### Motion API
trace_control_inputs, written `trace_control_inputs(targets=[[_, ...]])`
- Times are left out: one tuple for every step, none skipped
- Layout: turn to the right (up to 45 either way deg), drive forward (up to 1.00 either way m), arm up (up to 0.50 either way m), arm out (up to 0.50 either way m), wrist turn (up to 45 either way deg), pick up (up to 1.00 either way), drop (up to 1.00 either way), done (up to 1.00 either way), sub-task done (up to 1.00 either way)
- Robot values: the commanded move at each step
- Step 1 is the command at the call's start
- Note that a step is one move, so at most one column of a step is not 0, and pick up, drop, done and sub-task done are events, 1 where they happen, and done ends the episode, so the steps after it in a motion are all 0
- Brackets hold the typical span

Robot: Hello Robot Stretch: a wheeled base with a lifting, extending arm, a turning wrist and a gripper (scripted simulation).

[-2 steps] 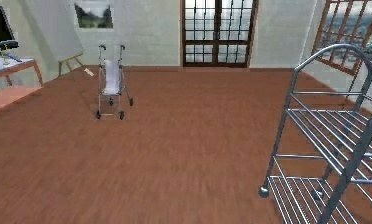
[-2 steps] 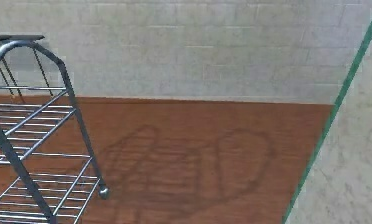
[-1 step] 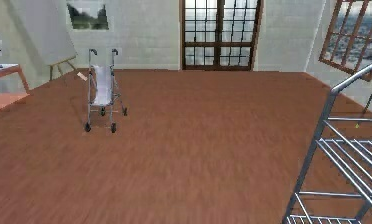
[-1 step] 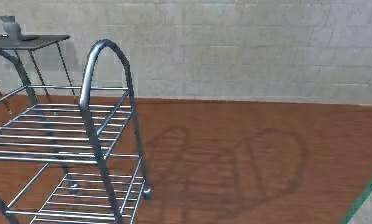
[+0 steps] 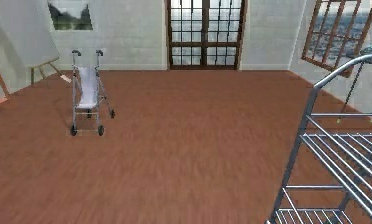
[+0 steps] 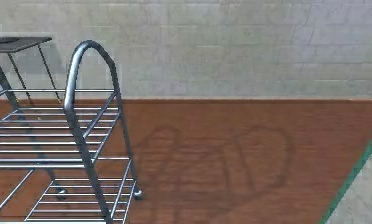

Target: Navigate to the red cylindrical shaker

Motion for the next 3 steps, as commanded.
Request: trace_control_inputs(targets=[[0.0,1.0,0.0,0.0,0.0,0.0,0.0,0.0,0.0],[0.0,0.15,0.0,0.0,0.0,0.0,0.0,0.0,0.0],[21.0,0.0,0.0,0.0,0.0,0.0,0.0,0.0,0.0]])
